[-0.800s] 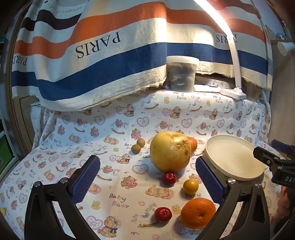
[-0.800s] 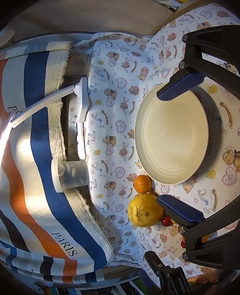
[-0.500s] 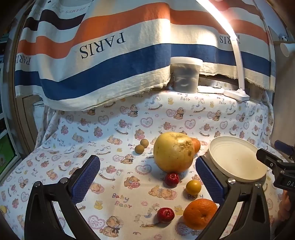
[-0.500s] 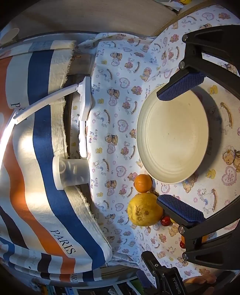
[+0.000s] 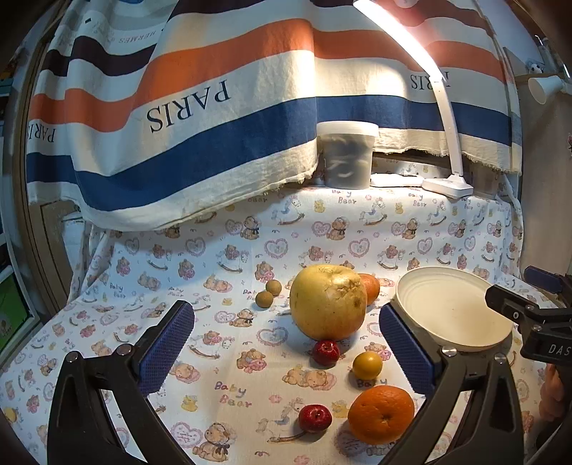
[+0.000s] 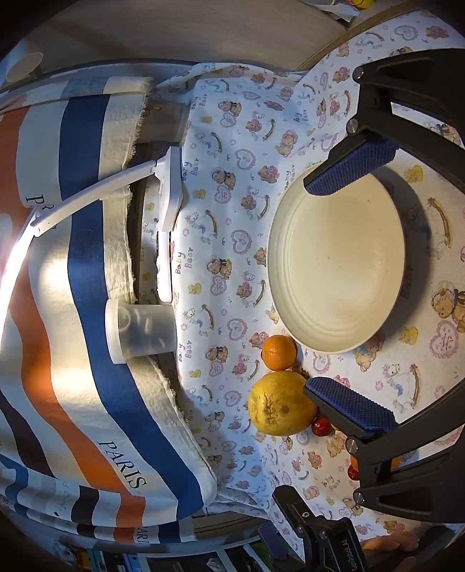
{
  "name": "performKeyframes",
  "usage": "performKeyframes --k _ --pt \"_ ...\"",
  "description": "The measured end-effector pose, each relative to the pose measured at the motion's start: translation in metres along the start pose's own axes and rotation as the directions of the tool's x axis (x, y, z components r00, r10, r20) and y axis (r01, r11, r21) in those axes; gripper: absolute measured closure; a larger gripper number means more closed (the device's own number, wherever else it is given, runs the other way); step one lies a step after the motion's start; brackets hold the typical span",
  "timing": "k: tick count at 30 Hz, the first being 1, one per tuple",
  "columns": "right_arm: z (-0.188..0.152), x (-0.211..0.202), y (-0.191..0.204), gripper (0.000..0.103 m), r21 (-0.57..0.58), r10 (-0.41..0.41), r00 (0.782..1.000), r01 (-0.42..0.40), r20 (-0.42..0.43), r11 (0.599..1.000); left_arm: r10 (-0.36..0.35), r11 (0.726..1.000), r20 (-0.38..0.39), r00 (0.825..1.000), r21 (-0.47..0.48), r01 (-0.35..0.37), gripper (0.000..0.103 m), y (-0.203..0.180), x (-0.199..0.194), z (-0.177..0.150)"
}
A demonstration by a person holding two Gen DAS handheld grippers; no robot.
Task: Organize fruits
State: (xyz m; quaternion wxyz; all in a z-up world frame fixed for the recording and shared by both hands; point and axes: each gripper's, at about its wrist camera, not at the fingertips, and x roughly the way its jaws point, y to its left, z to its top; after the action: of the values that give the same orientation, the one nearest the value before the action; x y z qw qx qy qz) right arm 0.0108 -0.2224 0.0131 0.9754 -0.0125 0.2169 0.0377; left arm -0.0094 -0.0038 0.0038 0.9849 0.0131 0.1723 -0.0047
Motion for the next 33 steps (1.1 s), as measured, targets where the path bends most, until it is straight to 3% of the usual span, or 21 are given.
performKeyframes --k 33 --pt "-0.0017 0.0023 0.0001 0.000 0.003 0.003 1.000 -0.003 -0.012 1.000 -0.002 1.000 0.023 1.000 0.024 0.001 0.000 -0.0052 -0.0038 0.0013"
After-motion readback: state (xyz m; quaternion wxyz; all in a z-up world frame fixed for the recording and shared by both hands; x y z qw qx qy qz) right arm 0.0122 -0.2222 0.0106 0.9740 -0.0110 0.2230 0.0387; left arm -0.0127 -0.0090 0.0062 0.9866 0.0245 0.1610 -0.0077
